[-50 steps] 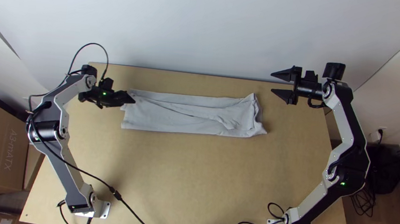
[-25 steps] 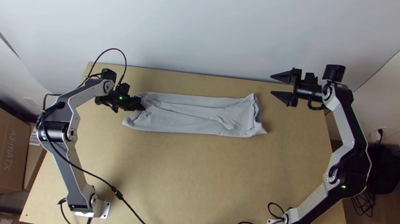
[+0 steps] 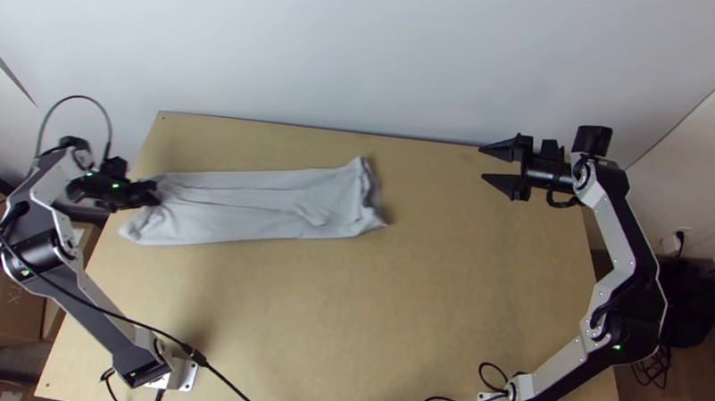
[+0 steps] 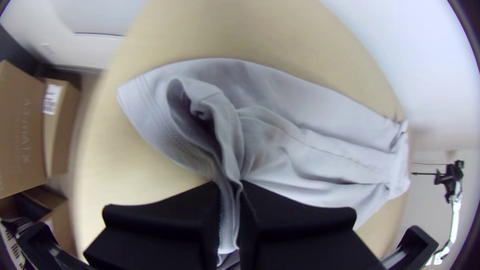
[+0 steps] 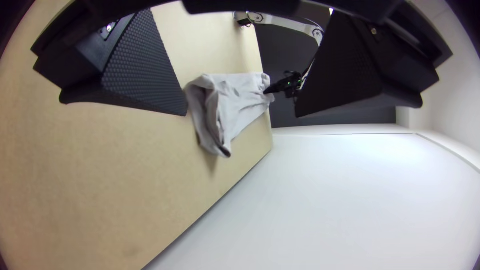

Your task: Fold the t-shirt

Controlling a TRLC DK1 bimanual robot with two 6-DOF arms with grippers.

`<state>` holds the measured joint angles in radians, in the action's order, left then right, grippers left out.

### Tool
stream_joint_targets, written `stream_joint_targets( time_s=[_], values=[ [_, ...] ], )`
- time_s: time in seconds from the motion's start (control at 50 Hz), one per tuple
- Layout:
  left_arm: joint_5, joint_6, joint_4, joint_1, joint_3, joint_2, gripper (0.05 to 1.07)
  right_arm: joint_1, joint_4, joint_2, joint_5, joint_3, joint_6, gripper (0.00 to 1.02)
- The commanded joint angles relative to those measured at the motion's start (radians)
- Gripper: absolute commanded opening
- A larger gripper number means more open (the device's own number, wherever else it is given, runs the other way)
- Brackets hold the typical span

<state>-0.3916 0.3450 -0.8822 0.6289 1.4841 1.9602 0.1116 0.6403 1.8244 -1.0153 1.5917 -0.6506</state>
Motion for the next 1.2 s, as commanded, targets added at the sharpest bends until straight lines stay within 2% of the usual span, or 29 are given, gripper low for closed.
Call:
stream_joint_targets(
  time_s=[0.0,0.08,0.18,0.38,0.48,0.66,0.96,1.18],
  values=[
    [0.08,0.114,-0.04,0.057,0.048,-0.055,0.08,-0.007,0.002,-0.053,0.046,-0.042,0.04,0.99],
    [0.149,0.138,-0.069,0.066,0.067,-0.099,0.08,-0.027,0.002,-0.076,0.109,-0.075,0.071,0.99],
    [0.27,0.124,-0.092,0.022,0.084,-0.178,0.08,-0.07,0.002,-0.119,0.231,-0.119,0.124,0.99],
    [0.497,0.02,-0.167,-0.216,0.116,-0.32,0.08,-0.133,0.002,-0.149,0.409,-0.157,0.166,0.99],
    [0.634,-0.032,-0.202,-0.36,0.159,-0.342,0.08,-0.151,0.004,-0.169,0.46,-0.171,0.177,0.99],
    [0.752,-0.146,-0.328,-0.56,0.324,-0.257,0.08,-0.15,0.005,-0.22,0.478,-0.202,0.177,0.99],
    [0.843,-0.311,-0.495,-0.833,0.559,-0.06,0.08,-0.113,0.005,-0.297,0.483,-0.291,0.193,0.99],
    [0.904,-0.422,-0.52,-1.025,0.656,0.06,0.08,-0.099,0.005,-0.352,0.481,-0.361,0.198,0.99]
  ],
)
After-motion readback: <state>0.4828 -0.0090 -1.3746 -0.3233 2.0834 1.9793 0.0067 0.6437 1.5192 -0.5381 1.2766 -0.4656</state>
